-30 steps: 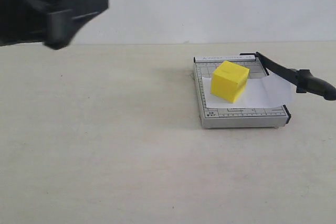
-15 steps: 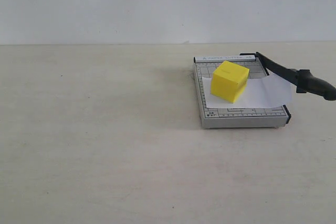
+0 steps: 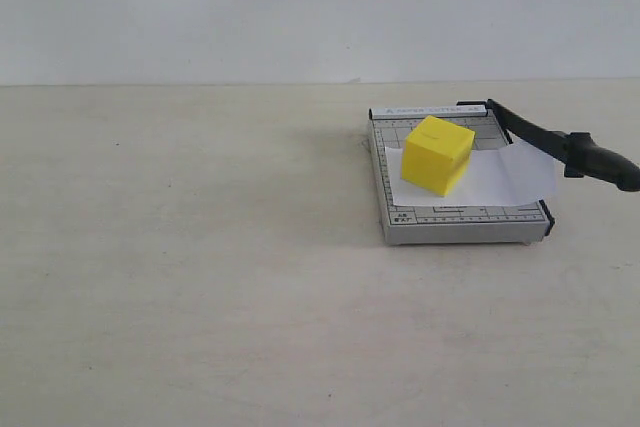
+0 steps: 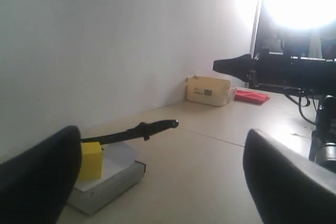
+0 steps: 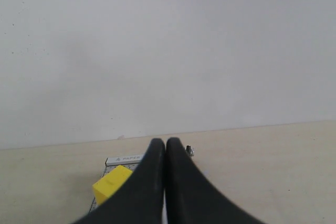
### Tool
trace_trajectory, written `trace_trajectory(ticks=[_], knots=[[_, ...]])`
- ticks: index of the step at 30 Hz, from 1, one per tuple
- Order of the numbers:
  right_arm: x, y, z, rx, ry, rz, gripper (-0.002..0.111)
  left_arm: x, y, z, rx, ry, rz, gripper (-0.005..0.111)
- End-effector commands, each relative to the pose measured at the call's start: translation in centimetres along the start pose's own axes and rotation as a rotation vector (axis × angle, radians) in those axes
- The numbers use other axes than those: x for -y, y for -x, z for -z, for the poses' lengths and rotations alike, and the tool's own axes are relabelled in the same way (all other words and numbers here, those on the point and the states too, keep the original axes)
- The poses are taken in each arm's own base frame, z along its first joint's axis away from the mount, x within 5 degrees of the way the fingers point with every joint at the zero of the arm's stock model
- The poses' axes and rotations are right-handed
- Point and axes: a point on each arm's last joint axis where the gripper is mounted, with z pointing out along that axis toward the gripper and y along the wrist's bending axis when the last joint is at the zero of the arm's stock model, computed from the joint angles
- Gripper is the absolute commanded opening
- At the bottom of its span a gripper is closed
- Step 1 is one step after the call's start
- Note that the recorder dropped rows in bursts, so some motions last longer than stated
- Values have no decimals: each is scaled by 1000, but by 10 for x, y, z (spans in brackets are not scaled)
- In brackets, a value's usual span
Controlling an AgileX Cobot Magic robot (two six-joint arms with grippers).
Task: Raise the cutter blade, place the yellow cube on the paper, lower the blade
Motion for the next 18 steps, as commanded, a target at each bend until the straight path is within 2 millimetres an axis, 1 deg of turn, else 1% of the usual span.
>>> trace_trajectory(ticks=[1,7,18], knots=[[0,-1,0,0,0,6,0,11,-13,0,-21,-46,4,79],[0,0,0,1,-2,6,0,16,-20,0,-34,-69,8,79],[1,0,0,5,-13,6,0,16,-20,1,-32,-68,8,79]])
